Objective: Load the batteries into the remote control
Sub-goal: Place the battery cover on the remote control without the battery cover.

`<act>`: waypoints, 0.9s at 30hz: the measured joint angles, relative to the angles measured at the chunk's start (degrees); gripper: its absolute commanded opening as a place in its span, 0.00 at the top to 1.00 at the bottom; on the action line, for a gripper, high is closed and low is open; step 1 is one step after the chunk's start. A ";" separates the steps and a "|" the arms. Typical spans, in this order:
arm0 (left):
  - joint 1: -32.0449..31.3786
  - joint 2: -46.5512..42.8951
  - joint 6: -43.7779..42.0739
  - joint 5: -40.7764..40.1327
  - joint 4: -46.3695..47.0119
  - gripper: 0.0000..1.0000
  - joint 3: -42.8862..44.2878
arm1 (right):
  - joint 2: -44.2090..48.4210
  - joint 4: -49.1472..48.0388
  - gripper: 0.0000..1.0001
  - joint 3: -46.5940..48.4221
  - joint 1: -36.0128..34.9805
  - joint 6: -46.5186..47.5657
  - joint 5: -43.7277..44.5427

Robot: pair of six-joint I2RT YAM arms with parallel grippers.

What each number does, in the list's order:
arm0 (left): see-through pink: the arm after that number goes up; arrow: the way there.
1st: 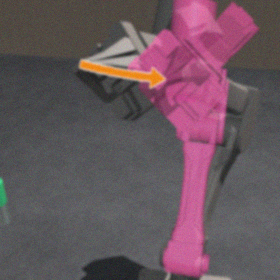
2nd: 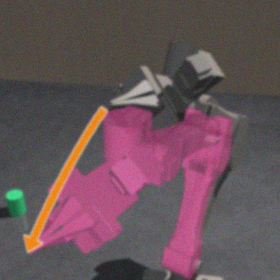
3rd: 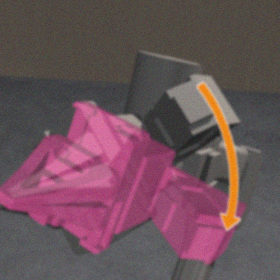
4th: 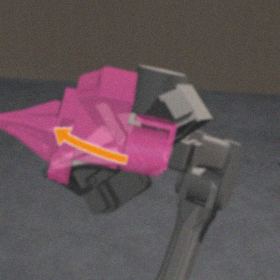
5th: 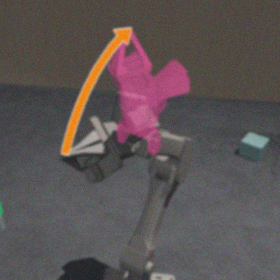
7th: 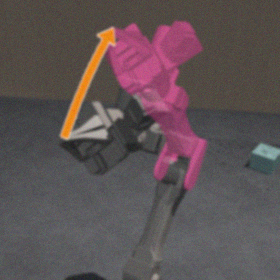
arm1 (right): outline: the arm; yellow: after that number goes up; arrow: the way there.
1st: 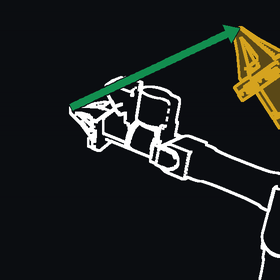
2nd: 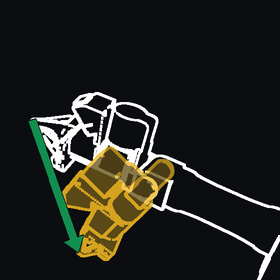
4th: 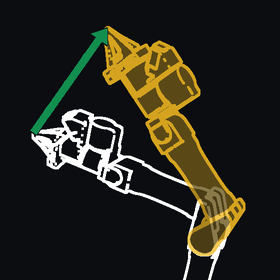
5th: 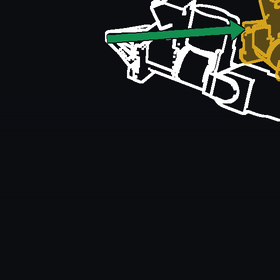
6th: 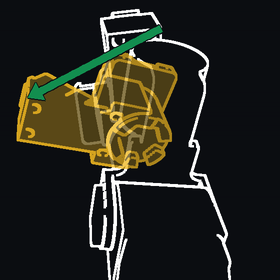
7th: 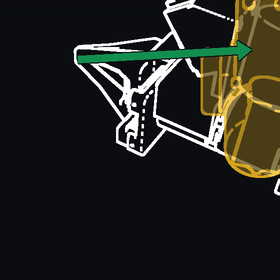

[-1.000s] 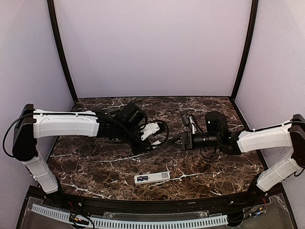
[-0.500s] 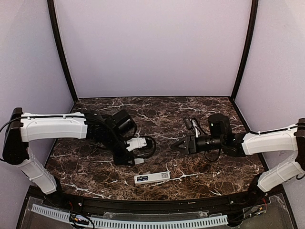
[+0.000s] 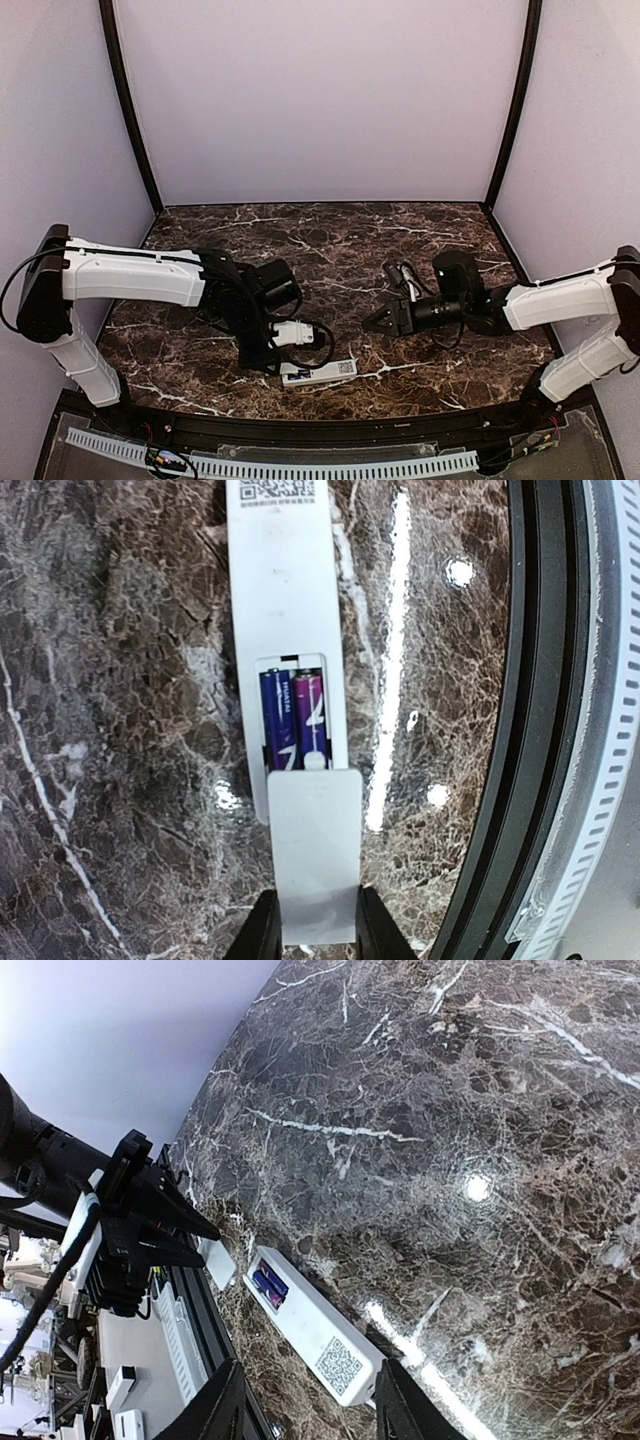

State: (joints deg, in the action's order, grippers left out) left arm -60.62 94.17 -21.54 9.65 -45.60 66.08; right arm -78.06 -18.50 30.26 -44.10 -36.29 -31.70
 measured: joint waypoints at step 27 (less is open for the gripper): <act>-2.27 6.25 -1.70 -2.43 1.49 0.78 3.72 | -0.26 -0.28 0.56 -0.72 0.00 0.02 -0.15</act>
State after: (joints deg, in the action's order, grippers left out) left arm -62.89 100.42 -23.24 7.22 -44.12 69.80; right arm -78.32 -18.79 29.54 -44.10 -36.27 -31.86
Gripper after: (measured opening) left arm 0.231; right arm 0.435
